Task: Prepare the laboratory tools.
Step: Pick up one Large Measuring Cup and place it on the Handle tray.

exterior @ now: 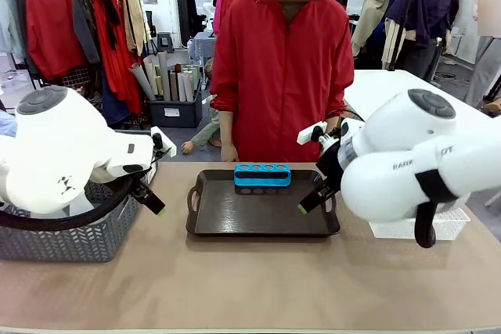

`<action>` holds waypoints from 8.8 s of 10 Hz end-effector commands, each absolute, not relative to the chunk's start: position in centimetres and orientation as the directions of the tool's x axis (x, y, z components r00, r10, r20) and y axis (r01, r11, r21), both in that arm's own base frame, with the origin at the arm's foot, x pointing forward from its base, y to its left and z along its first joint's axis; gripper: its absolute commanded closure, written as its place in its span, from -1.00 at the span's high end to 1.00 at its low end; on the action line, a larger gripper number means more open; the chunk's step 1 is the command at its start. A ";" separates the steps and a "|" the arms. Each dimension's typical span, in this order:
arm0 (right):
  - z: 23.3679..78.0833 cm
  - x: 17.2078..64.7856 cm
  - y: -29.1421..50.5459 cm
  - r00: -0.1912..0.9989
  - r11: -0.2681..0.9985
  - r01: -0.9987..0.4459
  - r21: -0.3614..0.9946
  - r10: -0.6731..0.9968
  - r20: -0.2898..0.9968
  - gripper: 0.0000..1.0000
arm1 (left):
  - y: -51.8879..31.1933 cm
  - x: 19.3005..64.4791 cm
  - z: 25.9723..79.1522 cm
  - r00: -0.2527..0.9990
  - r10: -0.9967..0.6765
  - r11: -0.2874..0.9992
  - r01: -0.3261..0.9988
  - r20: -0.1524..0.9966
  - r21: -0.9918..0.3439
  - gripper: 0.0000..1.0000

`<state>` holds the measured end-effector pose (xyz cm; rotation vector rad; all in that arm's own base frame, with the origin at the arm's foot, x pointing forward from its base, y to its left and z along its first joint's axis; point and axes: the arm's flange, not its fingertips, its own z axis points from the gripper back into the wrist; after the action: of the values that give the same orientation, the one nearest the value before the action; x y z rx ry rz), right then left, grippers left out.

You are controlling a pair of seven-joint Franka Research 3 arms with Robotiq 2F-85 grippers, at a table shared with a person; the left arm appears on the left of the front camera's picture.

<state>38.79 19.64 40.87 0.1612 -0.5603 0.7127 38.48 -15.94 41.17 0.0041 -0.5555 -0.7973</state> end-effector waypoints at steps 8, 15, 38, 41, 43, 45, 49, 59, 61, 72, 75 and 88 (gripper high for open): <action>49.0 41.3 15.0 0.590 0.723 -0.691 -0.003 0.566 0.575 1.00 | -13.8 37.6 47.4 0.418 -0.722 0.645 0.695 0.551 0.319 1.00; 49.1 41.3 15.1 0.582 0.719 -0.694 -0.025 0.581 0.569 1.00 | -13.8 37.4 47.5 0.420 -0.726 0.641 0.700 0.545 0.314 1.00; 67.2 42.4 3.1 0.393 0.557 -0.831 0.006 0.580 0.714 1.00 | -3.2 41.0 65.1 0.272 -0.658 0.507 0.850 0.702 0.146 1.00; 69.7 41.9 2.5 0.379 0.521 -0.853 0.015 0.600 0.704 1.00 | -2.2 40.0 65.4 0.271 -0.661 0.519 0.839 0.700 0.166 1.00; 69.8 41.6 1.9 0.381 0.509 -0.860 0.028 0.605 0.699 1.00 | -1.1 39.5 66.0 0.272 -0.640 0.538 0.826 0.719 0.166 1.00; 69.7 41.5 1.1 0.380 0.495 -0.868 0.047 0.599 0.704 1.00 | -0.4 39.3 66.6 0.281 -0.628 0.559 0.812 0.726 0.170 1.00; 69.3 41.0 -0.1 0.383 0.505 -0.862 0.035 0.605 0.698 1.00 | -0.1 39.7 67.3 0.286 -0.632 0.557 0.814 0.720 0.165 1.00; 69.3 41.0 0.3 0.415 0.534 -0.844 0.055 0.584 0.698 1.00 | -0.4 39.4 67.2 0.290 -0.625 0.569 0.805 0.725 0.168 1.00; 69.3 41.0 0.3 0.415 0.534 -0.844 0.055 0.584 0.698 1.00 | -0.4 39.4 67.2 0.290 -0.625 0.569 0.805 0.725 0.168 1.00; 69.3 41.0 0.3 0.415 0.534 -0.844 0.055 0.584 0.698 1.00 | 4.4 47.2 67.1 0.764 -0.504 0.851 0.520 0.403 0.079 1.00; 69.3 41.0 0.3 0.415 0.534 -0.844 0.055 0.584 0.698 1.00 | 4.1 47.0 66.1 0.766 -0.500 0.857 0.504 0.405 0.106 1.00; 69.3 41.0 0.3 0.415 0.534 -0.844 0.055 0.584 0.698 1.00 | 9.6 62.6 52.0 0.974 -0.059 0.994 0.078 0.218 -0.078 1.00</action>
<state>41.00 0.27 69.22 0.4297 -0.6764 0.9334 60.82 9.37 51.96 -0.0732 -0.2256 -0.1042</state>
